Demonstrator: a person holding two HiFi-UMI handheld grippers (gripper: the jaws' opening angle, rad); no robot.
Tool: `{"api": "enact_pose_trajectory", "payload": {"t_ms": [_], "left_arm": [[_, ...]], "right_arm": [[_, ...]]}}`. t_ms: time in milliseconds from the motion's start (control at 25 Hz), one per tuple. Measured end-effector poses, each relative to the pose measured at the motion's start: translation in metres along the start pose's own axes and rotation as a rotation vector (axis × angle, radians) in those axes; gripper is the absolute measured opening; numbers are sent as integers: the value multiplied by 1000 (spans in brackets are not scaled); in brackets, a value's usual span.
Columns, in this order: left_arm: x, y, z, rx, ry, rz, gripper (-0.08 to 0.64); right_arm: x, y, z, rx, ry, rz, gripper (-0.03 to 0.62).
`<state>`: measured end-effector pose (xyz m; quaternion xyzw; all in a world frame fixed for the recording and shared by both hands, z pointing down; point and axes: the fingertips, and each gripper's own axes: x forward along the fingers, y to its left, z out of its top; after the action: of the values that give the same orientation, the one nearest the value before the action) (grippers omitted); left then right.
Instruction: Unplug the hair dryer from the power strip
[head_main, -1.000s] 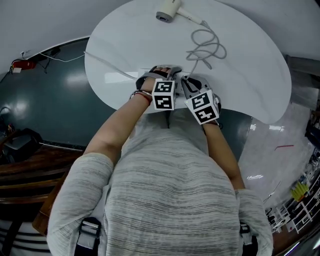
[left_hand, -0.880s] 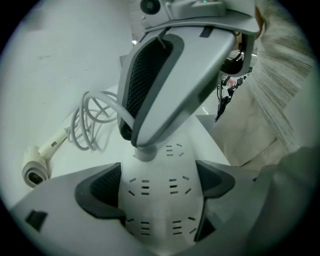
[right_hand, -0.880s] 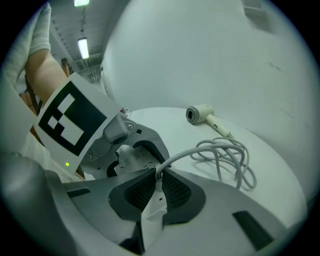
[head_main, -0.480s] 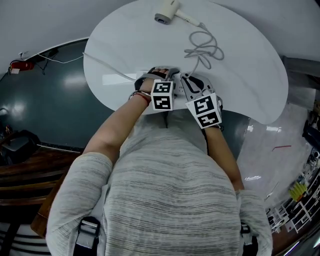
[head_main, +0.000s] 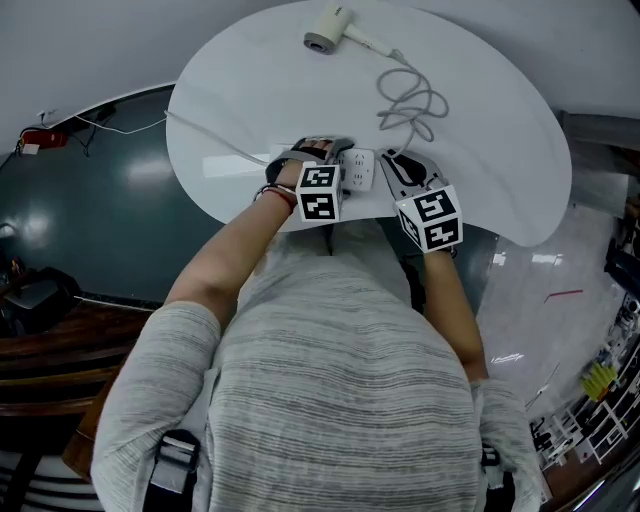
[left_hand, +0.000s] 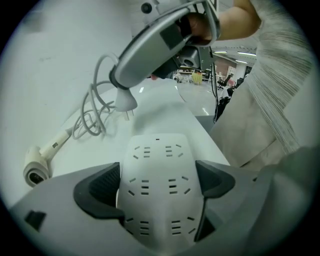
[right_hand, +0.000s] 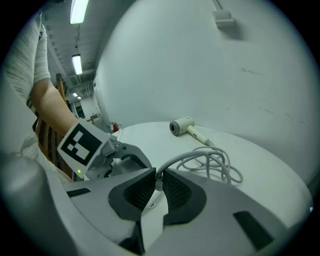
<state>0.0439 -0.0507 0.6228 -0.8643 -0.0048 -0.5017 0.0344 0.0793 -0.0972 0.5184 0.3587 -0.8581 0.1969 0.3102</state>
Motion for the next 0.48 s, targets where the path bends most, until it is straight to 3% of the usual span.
{"api": "enact_pose_trajectory", "payload": {"t_ms": [80, 280, 480], "left_arm": [[-3, -1, 1, 16, -35, 13, 466], [-20, 7, 8, 60, -142, 128, 466], [-58, 17, 23, -23, -280, 219, 466]], "right_arm": [[2, -6, -12, 18, 21, -5, 55], [9, -15, -33, 23, 64, -13, 55], [19, -14, -43, 12, 91, -7, 55]]}}
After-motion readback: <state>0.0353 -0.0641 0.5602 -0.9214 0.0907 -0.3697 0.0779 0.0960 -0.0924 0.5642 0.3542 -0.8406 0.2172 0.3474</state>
